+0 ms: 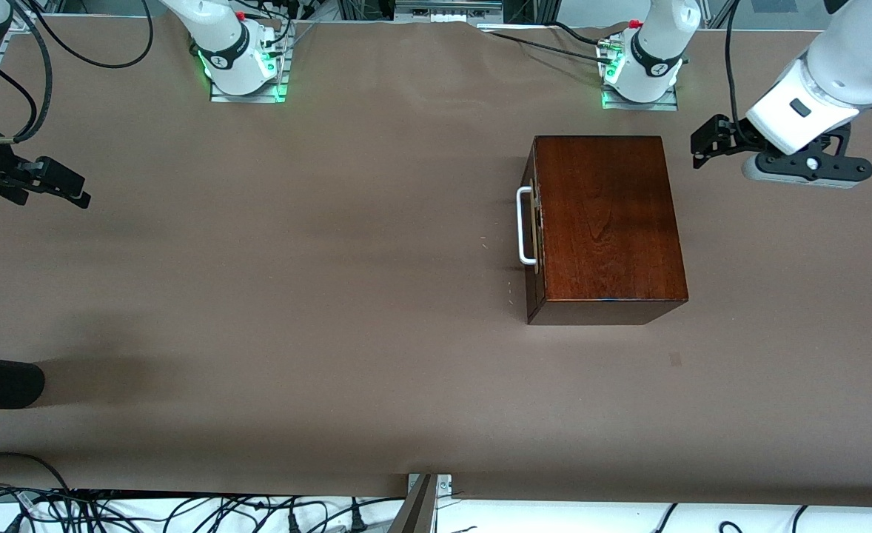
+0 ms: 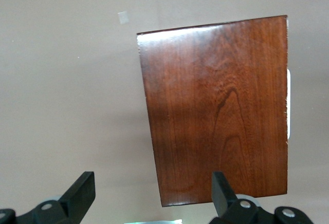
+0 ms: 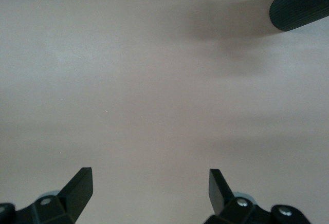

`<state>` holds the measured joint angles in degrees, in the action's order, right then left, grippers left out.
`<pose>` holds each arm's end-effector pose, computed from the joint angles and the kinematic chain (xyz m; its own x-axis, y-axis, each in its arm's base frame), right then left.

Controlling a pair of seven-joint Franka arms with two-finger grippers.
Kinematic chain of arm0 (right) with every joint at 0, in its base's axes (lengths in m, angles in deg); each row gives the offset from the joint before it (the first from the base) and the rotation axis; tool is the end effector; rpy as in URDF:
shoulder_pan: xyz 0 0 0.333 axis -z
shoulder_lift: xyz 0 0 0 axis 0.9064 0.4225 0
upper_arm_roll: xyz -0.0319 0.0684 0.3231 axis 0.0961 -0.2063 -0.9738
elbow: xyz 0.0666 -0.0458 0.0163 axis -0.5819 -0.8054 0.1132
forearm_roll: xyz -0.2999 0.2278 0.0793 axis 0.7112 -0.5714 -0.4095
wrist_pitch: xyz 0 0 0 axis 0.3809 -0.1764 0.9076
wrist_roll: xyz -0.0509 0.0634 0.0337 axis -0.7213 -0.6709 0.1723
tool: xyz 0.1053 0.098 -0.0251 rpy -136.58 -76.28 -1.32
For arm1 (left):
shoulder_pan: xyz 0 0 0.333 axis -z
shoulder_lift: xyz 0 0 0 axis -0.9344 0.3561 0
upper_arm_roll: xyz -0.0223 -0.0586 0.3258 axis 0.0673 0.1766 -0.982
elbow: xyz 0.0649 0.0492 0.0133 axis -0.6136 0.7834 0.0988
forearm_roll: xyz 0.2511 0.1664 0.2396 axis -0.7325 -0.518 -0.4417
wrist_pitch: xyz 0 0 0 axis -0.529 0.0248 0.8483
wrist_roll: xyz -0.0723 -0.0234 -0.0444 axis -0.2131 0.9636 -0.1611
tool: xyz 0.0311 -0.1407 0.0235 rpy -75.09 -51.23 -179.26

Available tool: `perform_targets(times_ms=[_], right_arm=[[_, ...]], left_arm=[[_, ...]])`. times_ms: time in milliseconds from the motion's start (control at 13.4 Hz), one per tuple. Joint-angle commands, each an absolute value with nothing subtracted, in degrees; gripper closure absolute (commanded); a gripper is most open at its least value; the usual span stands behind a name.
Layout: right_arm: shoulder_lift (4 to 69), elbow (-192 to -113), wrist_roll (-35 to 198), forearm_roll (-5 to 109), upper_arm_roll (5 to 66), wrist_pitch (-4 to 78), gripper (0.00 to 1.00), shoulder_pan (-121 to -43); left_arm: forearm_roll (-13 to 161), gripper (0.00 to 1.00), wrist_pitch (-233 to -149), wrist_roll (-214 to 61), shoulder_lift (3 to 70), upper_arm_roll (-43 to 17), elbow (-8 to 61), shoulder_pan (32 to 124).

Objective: Open drawer, take yellow block, close drawer

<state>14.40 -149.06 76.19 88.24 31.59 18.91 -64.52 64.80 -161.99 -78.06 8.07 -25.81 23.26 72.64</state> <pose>0.5631 -0.0211 0.5609 0.9986 -0.0486 0.0219 -0.0485 -0.9988 -0.0070 0.5126 -0.0848 0.5744 0.9924 -0.0748 -0.0978 -0.0762 -0.9970 -0.0110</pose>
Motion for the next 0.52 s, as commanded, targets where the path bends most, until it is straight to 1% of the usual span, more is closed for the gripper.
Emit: perform_targets(times_ms=[0, 149, 448], right_arm=[[14.7, -148.2, 76.3, 87.9, 31.6, 18.0, 0.0, -64.2], [14.7, -148.2, 76.2, 87.9, 31.6, 18.0, 0.0, -64.3], [14.7, -148.2, 76.2, 87.9, 31.5, 18.0, 0.0, -64.2]], left_arm=[[64.2, 0.0, -162.5, -78.3, 6.1, -25.2, 23.8, 71.8], [64.1, 0.0, -162.1, -78.0, 7.5, -25.6, 21.5, 71.8], [64.0, 0.0, -161.5, -78.0, 7.6, -25.6, 21.6, 71.9]])
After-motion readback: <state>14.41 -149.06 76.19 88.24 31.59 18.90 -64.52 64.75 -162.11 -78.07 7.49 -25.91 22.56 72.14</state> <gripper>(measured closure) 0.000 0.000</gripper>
